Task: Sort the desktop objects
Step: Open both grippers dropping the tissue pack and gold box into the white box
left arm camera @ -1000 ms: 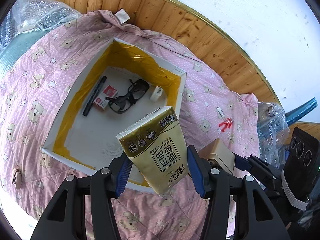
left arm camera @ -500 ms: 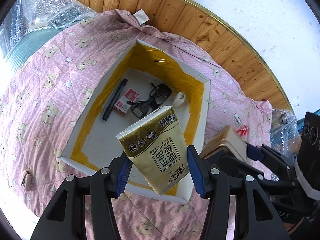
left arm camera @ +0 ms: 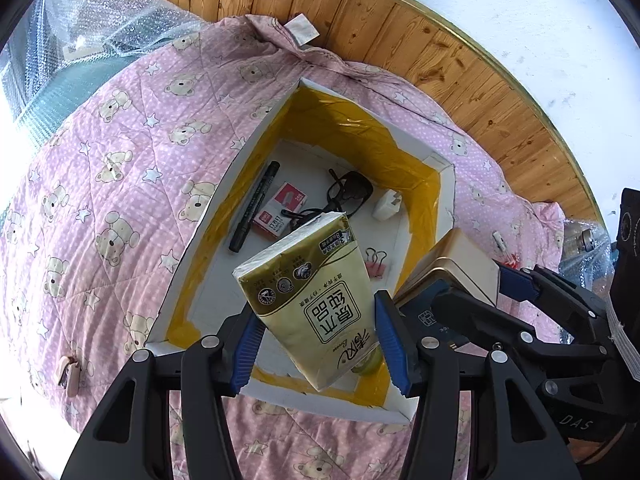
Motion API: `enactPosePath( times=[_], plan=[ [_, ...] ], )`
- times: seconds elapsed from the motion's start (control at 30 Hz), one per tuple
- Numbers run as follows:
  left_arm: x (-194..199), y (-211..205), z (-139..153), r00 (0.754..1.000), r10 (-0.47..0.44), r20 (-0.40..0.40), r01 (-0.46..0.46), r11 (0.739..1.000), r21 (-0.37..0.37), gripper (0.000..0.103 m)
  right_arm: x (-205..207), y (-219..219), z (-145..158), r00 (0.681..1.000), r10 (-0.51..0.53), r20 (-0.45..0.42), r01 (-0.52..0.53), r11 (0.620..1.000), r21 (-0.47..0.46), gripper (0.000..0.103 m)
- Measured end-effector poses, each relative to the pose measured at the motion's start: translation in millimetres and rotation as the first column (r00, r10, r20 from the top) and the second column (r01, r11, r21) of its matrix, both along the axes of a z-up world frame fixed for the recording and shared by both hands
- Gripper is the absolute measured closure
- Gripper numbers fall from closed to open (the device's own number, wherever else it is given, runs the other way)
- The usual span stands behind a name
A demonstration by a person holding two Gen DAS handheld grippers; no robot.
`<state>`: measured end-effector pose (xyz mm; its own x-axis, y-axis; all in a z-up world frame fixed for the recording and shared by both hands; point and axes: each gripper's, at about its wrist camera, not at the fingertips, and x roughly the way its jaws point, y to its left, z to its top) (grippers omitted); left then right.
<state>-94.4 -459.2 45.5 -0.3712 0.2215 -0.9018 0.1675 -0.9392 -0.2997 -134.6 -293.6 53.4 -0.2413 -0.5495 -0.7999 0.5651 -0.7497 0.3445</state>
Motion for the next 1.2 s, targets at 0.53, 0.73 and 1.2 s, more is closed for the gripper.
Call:
enactPosePath(
  times=[0.53, 0.73, 1.2],
  plan=[
    [-15.3, 2.7, -33.7, 0.997, 0.015, 0.072, -0.014, 1.000, -0.013, 0.039, -14.2, 6.9, -24.7, 0.998, -0.025, 0.063, 0.023, 0.999, 0.031, 0.044],
    [-13.1, 2.8, -31.9, 0.998, 0.040, 0.058, -0.041, 0.999, 0.019, 0.023, -5.6, 10.5, -26.7, 0.996, -0.027, 0.081, 0.027, 1.000, 0.013, 0.044],
    [1.4, 2.1, -32.6, 0.995, 0.038, 0.096, -0.043, 0.998, 0.052, 0.022, 9.4, 15.4, -22.7, 0.997, -0.024, 0.076, 0.025, 1.000, -0.009, 0.044]
  ],
)
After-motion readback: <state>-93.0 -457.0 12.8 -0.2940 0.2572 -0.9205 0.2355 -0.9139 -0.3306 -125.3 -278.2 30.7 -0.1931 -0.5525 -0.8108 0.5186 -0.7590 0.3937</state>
